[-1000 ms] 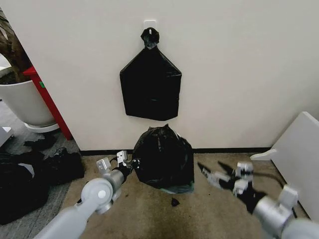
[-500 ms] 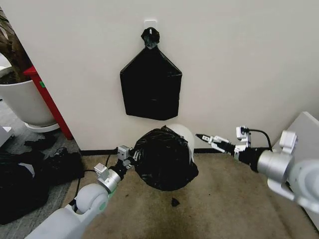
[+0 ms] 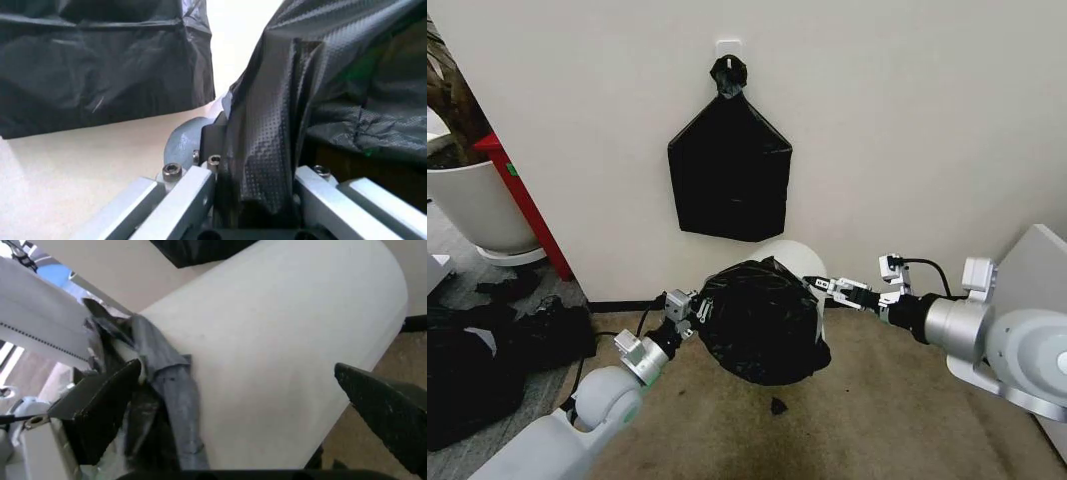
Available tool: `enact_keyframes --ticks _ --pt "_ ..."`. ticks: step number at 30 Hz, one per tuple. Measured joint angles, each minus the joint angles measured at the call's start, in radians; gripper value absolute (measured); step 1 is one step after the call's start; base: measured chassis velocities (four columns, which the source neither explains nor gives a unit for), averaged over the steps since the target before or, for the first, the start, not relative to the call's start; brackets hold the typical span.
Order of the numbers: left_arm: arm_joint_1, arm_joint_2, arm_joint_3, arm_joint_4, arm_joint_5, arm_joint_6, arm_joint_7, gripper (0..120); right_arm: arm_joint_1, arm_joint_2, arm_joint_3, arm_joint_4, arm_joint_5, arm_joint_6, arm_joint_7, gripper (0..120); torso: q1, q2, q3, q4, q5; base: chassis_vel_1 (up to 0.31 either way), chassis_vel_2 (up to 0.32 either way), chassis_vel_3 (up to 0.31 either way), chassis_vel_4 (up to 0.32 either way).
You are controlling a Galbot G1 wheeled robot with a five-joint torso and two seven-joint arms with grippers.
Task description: Place the garbage bag over the trash bin.
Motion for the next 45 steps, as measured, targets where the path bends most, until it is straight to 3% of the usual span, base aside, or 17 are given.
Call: enact_keyframes --ticks 22,36,45 --pt "0.053 0.026 -0.018 -0.075 -0.036 0.011 0.011 0 -0.008 0.005 -0.048 -0.124 -0.176 0.007 -0.096 100 0.000 0.000 0.000 0.0001 0.0000 0.000 0.000 0.000 0.000" --pt "0.109 0.031 -0.034 -0.124 -0.086 0.032 0.021 0 0.122 0.019 -0.187 -0.299 -0.310 0.046 -0.279 100 0.000 0.000 0.000 0.0002 0.0000 0.000 0.000 0.000 0.000" --pt "0.124 0.031 -0.029 -0.137 -0.083 0.037 0.033 0 0.138 0.023 -0.196 -0.348 -0.344 0.052 -0.350 100 0.000 0.000 0.000 0.0001 0.0000 0.000 0.000 0.000 0.000"
